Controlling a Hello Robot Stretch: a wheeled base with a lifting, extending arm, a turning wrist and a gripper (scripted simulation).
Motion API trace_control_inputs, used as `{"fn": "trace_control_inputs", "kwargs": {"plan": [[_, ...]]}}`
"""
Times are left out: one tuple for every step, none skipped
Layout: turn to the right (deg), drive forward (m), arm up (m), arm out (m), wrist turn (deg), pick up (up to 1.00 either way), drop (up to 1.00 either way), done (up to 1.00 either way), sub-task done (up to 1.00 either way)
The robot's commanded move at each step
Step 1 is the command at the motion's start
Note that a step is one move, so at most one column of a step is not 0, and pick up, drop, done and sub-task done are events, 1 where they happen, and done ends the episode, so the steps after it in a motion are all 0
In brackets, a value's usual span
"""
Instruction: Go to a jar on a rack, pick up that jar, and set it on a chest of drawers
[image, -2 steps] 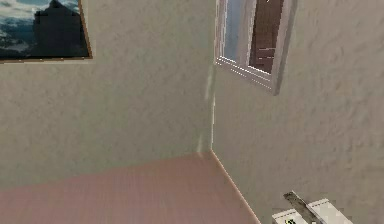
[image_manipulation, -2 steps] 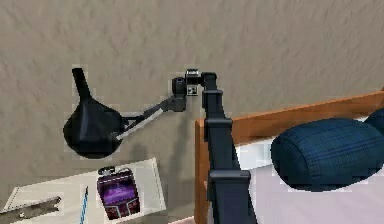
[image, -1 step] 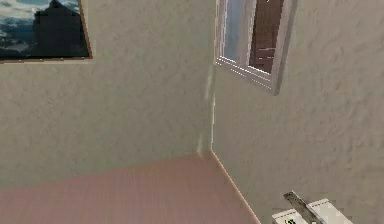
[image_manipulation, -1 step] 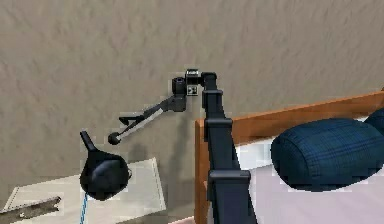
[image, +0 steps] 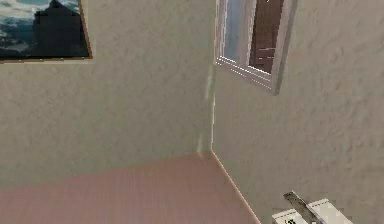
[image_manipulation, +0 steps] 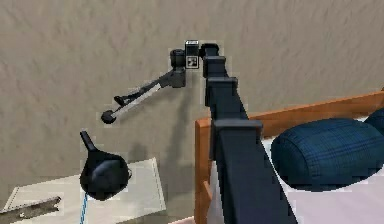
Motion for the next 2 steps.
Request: {"fn": "trace_control_inputs", "kwargs": {"plan": [[0.0, 0.0, 0.0, -0.08, 0.0, 0.0, 0.0, 0.0, 0.0], [0.0, 0.0, 0.0, 0.0, 0.0, 0.0, 0.0, 1.0, 0.0]]}}
